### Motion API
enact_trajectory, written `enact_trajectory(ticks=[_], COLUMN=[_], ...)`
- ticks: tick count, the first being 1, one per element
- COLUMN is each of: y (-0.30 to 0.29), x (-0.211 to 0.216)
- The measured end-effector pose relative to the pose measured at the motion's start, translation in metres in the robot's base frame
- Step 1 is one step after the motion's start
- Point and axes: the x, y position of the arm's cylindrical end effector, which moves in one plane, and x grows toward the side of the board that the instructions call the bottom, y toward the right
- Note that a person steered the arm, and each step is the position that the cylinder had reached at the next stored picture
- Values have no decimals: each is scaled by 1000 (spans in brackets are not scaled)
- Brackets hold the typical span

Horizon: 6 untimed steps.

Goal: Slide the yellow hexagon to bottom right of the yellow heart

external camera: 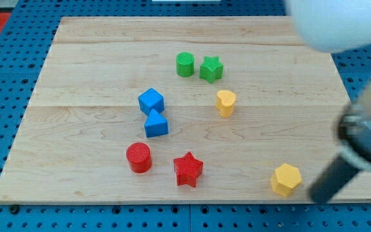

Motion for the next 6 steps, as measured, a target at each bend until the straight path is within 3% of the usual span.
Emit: enact_trajectory(ticks=[1,3,4,5,6], y=[-10,-19,8,-59,-94], x=[-9,-75,-24,-44,-107])
